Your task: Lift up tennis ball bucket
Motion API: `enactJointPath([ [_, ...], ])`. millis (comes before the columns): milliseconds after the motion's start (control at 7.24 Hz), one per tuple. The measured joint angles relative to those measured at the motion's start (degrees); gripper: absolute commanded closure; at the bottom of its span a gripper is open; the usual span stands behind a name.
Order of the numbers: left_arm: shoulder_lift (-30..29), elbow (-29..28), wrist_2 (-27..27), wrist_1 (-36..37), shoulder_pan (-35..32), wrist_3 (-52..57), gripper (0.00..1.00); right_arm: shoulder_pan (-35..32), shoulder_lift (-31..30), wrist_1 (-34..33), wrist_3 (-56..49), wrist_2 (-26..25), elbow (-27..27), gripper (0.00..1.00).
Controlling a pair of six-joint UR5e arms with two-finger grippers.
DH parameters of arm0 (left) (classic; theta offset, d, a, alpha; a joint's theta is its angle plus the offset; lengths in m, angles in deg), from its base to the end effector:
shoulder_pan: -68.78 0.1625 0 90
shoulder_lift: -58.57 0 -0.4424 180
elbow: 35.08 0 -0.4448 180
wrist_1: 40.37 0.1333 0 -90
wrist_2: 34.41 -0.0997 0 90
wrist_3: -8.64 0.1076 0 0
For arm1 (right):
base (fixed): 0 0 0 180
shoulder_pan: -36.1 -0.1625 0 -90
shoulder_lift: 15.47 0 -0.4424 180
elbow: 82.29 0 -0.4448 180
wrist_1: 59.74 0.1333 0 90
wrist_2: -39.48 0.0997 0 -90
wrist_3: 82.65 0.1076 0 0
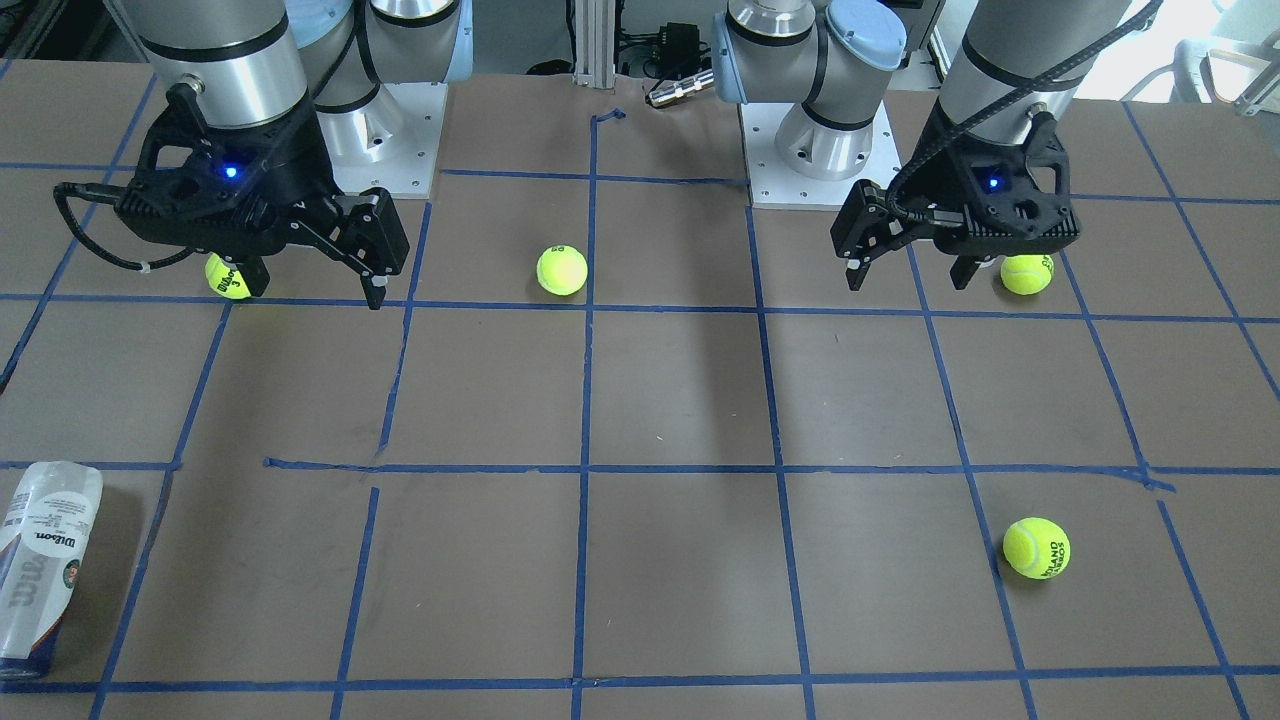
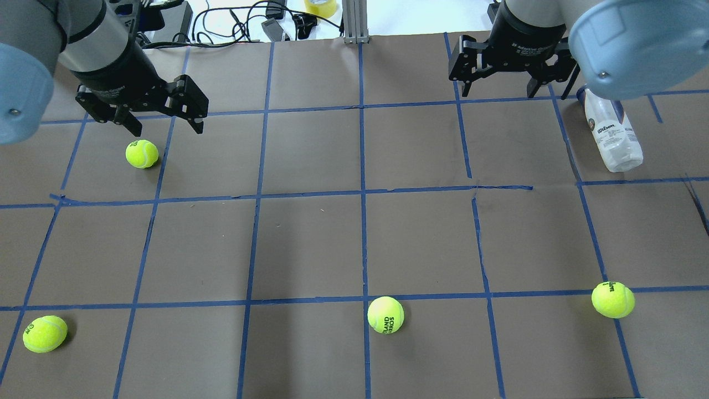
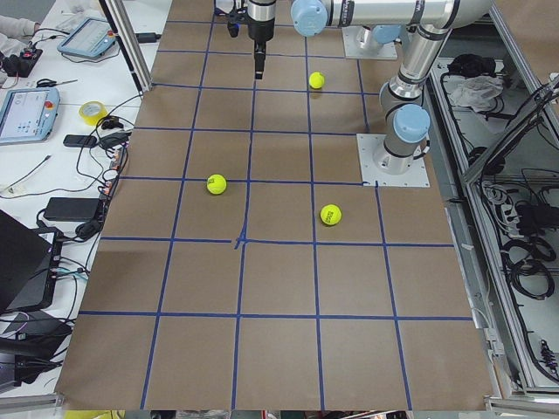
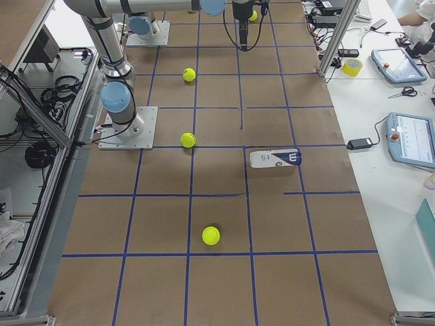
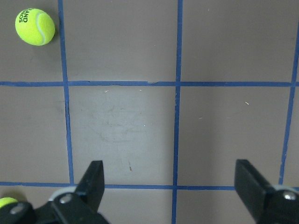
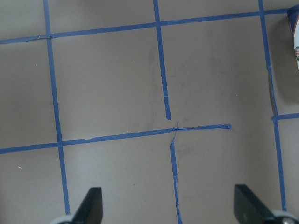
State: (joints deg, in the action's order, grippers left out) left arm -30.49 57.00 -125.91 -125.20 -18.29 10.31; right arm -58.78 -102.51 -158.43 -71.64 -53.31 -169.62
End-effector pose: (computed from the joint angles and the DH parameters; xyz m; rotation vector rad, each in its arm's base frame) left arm -0.1025 -0.5504 0.4957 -0.0356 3.1106 -0.1077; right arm 0.1771 -0.5690 0.5103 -0.1716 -3.1000 0.2363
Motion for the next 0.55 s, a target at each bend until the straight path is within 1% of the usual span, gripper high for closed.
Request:
enactJointPath([
  [276, 0.0, 0.0, 0.0, 0.0, 0.1, 0.1, 0.0, 0.3, 0.2, -0.1, -0.4, -0.1, 0.1, 0.0],
  [553, 0.0, 0.0, -0.1, 0.0, 0.1, 0.1, 0.0, 3.2, 1.5, -0.8, -1.2, 0.0, -0.2, 0.0],
])
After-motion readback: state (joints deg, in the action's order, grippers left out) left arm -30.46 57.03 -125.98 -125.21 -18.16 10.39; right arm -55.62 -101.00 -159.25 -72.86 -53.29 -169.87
